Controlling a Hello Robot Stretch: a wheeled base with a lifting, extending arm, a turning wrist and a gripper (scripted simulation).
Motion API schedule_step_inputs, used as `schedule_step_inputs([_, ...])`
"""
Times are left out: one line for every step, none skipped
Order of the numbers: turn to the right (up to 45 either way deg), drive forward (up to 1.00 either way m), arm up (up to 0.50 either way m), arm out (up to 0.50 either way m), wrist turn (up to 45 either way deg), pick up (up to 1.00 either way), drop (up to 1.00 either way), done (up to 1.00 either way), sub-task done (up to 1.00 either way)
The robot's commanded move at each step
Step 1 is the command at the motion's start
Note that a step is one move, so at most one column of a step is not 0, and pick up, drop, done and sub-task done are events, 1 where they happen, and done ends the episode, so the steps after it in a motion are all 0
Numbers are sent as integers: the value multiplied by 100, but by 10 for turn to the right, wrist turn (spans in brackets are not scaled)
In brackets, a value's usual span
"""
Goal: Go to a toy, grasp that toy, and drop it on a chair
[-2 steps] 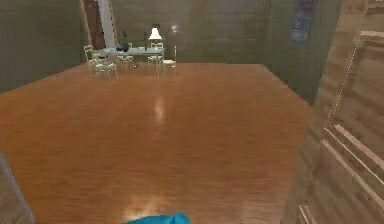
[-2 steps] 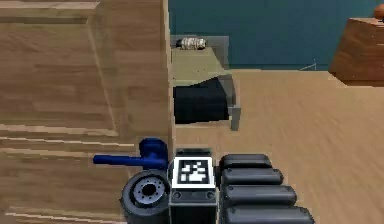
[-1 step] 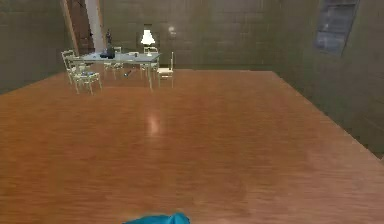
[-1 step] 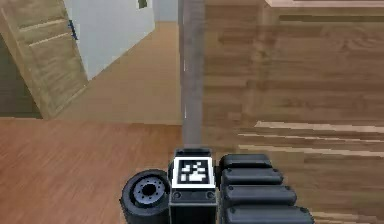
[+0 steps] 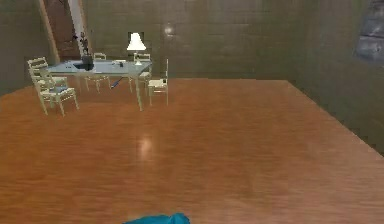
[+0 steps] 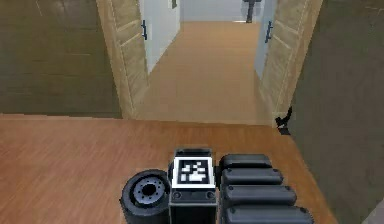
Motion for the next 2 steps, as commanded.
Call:
schedule_step_inputs([30,0,0,0,0,0,0,0,0])
schedule_step_inputs([0,100,0,0,0,0,0,0,0])
